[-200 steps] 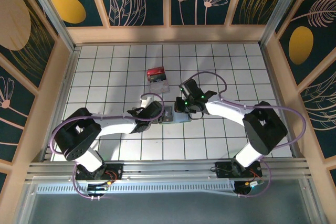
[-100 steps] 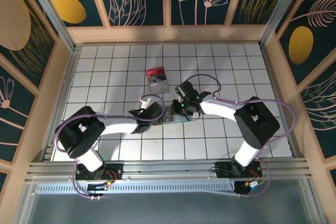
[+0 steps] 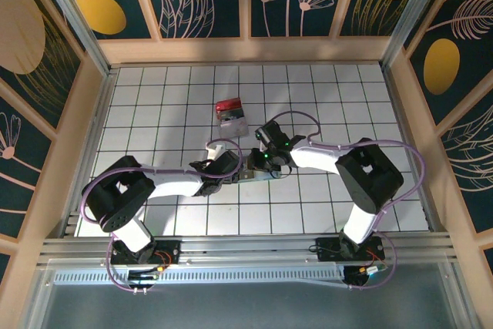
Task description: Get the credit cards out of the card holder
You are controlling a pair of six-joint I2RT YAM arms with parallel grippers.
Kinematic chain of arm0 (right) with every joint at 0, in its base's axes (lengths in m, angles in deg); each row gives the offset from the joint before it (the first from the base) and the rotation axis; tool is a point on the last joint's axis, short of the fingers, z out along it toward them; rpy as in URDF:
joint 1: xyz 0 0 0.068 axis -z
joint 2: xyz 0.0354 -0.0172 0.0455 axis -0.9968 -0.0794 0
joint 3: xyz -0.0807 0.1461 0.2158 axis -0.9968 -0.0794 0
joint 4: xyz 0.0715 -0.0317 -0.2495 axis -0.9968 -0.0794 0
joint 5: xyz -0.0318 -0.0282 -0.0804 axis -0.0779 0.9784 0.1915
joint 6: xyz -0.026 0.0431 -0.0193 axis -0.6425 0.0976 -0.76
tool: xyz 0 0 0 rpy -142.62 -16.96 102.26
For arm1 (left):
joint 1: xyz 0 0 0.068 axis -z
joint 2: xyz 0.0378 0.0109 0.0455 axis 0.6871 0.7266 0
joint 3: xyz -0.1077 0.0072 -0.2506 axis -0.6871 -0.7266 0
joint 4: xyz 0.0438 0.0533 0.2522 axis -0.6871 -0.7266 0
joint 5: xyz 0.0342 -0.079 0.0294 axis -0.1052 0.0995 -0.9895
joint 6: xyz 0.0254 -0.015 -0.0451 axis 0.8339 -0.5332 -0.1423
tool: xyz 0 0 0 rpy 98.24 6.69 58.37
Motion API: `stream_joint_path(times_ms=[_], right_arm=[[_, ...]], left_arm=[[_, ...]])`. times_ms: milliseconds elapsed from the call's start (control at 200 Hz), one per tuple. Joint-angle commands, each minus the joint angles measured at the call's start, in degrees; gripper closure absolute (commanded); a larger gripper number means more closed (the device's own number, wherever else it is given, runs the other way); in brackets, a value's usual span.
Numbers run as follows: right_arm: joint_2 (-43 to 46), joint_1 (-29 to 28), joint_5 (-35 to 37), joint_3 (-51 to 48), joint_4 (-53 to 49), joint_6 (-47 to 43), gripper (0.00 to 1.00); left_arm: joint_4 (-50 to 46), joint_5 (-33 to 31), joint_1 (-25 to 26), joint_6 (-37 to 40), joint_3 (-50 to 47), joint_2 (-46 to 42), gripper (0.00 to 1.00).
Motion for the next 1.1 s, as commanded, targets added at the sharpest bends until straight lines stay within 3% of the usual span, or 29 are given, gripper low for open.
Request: stream_joint_path(times_ms=[0, 455, 1096], right_arm=[[-1.2, -0.3, -1.5, 0.2, 1.5, 1.1, 0.76], [-1.2, -0.1, -0.8, -0.1, 1.1, 1.8, 0.68], [4.5, 2.5, -12.7, -4.7, 13.0, 5.3, 0.78]], left_arm=[[-3.1, 1.0, 0.3, -0.4, -0.9, 2.2, 0.01], [-3.5, 1.0, 0.3, -0.5, -0.9, 2.1, 0.01], [-4.4, 1.5, 0.3, -0.7, -0.7, 2.4, 0.01]])
